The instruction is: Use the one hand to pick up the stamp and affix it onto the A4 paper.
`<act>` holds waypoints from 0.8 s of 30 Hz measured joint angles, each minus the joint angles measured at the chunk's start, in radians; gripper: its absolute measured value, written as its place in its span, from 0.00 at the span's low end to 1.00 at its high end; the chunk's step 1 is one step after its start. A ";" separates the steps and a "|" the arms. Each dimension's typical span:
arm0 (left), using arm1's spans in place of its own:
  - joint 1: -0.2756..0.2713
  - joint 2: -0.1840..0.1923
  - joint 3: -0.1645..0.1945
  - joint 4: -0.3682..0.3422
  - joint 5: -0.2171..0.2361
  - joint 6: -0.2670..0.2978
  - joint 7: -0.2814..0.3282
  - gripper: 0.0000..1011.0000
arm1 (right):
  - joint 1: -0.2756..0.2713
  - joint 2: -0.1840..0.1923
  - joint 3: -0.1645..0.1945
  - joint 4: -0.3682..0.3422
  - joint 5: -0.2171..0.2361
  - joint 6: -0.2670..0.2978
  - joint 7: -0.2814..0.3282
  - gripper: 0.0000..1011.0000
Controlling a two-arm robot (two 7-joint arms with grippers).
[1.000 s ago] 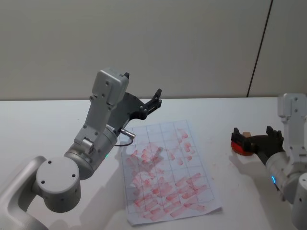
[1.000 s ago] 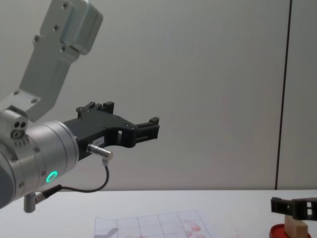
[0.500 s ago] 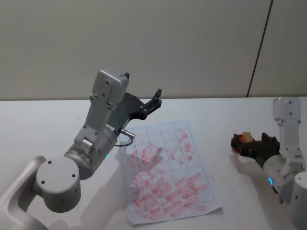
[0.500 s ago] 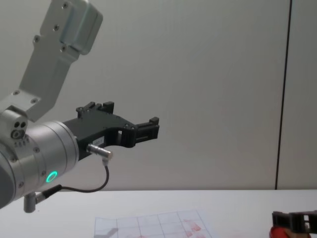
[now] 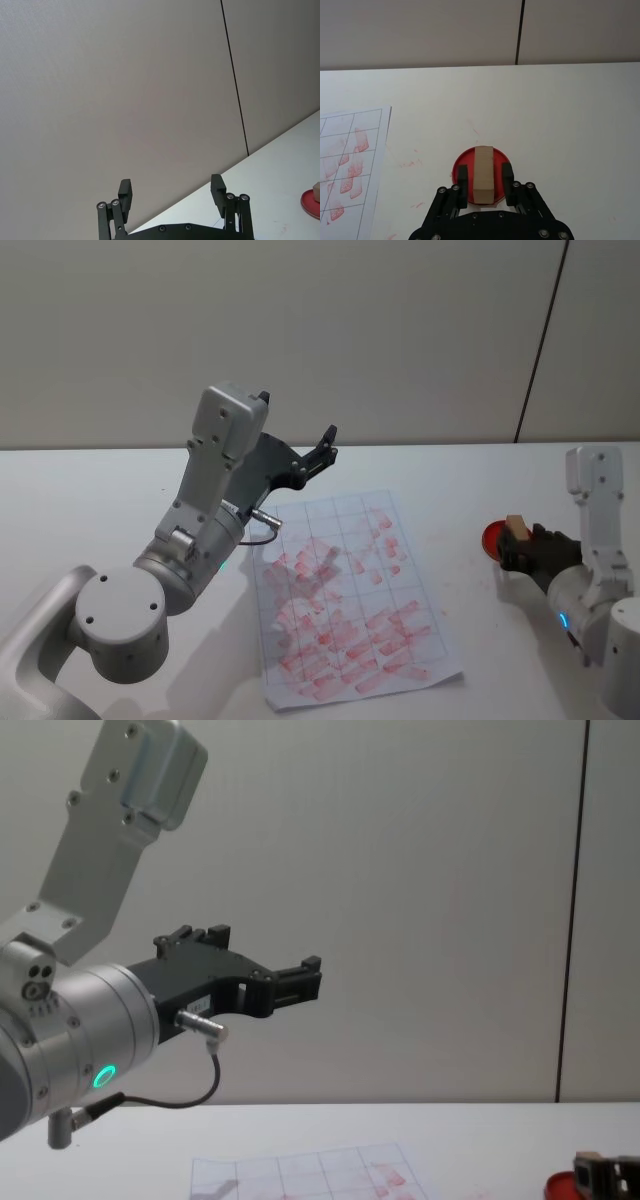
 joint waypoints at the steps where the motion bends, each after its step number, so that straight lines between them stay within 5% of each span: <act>1: 0.000 0.000 0.000 0.000 0.000 0.000 0.000 0.99 | 0.001 -0.001 0.001 0.001 -0.001 0.001 0.000 0.38; 7: 0.000 0.000 0.000 0.000 0.000 0.000 0.000 0.99 | 0.001 -0.002 0.004 0.002 -0.006 0.001 -0.001 0.22; 24: 0.000 0.000 0.000 0.000 0.000 0.000 0.000 0.99 | 0.001 0.003 0.020 -0.011 -0.029 -0.019 0.000 0.21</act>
